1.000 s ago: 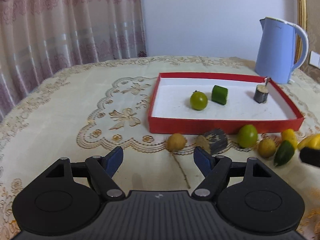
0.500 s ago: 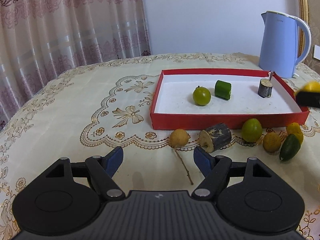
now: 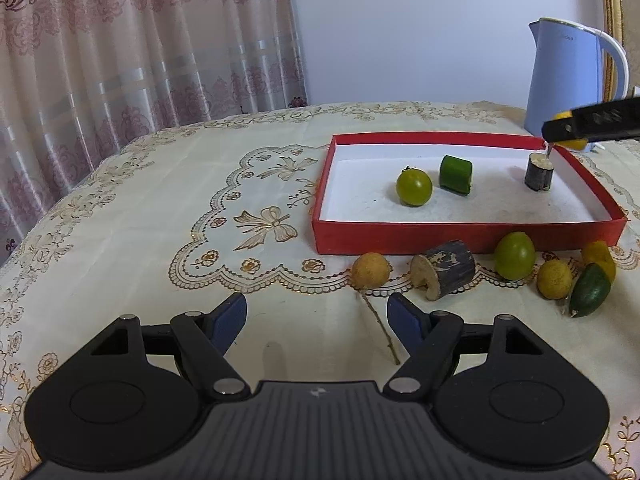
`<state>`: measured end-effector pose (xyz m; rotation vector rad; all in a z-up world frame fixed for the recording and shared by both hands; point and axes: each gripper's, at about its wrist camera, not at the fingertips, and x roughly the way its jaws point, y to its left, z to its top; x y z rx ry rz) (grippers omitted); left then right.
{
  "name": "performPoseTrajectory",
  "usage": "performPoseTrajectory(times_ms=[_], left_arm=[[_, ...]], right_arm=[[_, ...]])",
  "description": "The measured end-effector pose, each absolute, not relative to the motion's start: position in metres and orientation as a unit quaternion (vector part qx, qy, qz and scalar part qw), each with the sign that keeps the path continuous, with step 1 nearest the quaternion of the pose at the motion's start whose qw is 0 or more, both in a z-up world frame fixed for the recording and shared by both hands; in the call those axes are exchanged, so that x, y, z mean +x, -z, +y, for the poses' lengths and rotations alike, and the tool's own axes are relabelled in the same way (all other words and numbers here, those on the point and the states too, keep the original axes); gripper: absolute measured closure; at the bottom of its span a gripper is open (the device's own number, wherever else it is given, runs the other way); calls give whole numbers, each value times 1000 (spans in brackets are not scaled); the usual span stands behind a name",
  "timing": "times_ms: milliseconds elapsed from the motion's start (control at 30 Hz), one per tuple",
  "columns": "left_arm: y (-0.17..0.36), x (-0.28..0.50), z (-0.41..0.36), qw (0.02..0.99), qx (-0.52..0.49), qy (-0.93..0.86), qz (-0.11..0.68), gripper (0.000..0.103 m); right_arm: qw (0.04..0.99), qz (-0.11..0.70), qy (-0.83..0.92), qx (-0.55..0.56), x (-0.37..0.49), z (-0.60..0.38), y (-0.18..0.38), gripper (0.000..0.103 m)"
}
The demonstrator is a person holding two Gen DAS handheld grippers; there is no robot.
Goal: Organize fruits
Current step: 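Carry the yellow pepper piece into the tray and open the right tool, then grasp the small brown longan by the tray with the left tool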
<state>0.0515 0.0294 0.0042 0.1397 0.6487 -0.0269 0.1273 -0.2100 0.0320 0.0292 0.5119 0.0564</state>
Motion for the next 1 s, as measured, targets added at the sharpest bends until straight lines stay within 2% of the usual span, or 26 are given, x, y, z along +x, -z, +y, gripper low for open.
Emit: performPoseTrajectory(times_ms=[367, 400, 433, 467, 700, 767, 867, 1000], left_arm=[[-1, 54, 36, 942, 69, 3, 328, 26], [-1, 54, 37, 942, 68, 2, 329, 26], [-1, 53, 38, 942, 68, 3, 329, 26], [-1, 52, 39, 942, 67, 6, 328, 26], [-4, 43, 64, 946, 55, 94, 305, 26], [-7, 43, 66, 948, 55, 107, 295, 26], [-11, 50, 62, 951, 69, 111, 279, 26], [-8, 65, 48, 948, 104, 110, 280, 26]], right_arm=[[952, 306, 14, 18, 189, -212, 0, 54], [952, 306, 17, 11, 190, -211, 1, 51], [951, 309, 20, 6, 192, -210, 1, 38], [951, 307, 22, 3, 190, -209, 1, 32], [970, 241, -16, 12, 114, -208, -28, 32], [975, 219, -25, 33, 86, -211, -32, 28], [977, 196, -37, 75, 50, -215, -27, 23], [971, 201, -38, 119, 25, -218, -9, 23]])
